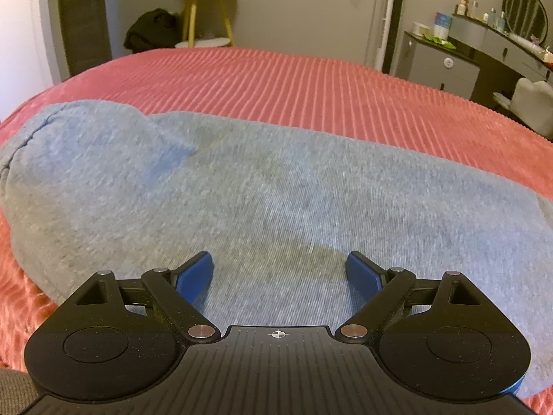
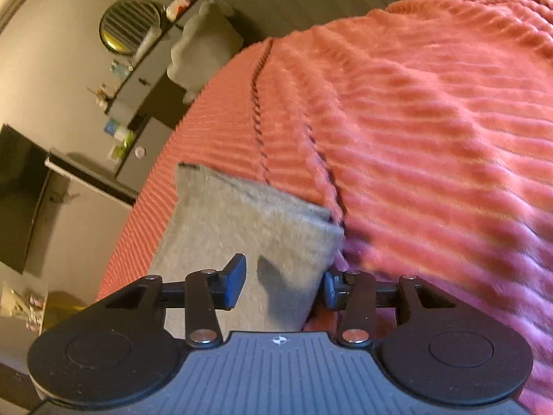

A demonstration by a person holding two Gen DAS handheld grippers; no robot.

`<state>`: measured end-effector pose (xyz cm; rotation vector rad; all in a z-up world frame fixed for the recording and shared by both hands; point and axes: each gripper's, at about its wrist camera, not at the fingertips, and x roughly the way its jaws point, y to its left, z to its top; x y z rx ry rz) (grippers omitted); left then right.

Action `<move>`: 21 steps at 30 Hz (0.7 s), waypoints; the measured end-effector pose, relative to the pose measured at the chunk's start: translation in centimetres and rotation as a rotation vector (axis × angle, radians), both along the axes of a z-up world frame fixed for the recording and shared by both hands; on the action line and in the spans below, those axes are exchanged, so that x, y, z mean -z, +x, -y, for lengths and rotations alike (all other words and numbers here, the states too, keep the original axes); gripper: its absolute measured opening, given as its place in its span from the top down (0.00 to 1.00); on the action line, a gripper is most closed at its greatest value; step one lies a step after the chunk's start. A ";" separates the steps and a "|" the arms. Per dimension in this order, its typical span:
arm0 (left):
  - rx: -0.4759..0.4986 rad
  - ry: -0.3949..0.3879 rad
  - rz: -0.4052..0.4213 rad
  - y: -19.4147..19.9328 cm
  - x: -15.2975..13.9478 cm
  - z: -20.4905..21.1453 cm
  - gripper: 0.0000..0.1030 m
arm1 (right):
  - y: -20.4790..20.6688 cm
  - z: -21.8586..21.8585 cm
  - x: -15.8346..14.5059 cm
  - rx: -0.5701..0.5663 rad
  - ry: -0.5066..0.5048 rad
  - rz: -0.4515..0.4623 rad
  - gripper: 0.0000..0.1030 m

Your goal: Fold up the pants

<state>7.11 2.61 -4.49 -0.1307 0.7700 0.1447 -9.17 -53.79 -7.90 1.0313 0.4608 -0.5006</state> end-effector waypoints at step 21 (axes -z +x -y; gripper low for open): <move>0.024 0.000 0.015 -0.2 -0.5 0.6 0.12 | 3.3 -1.6 -3.7 -0.061 -0.245 -0.042 0.87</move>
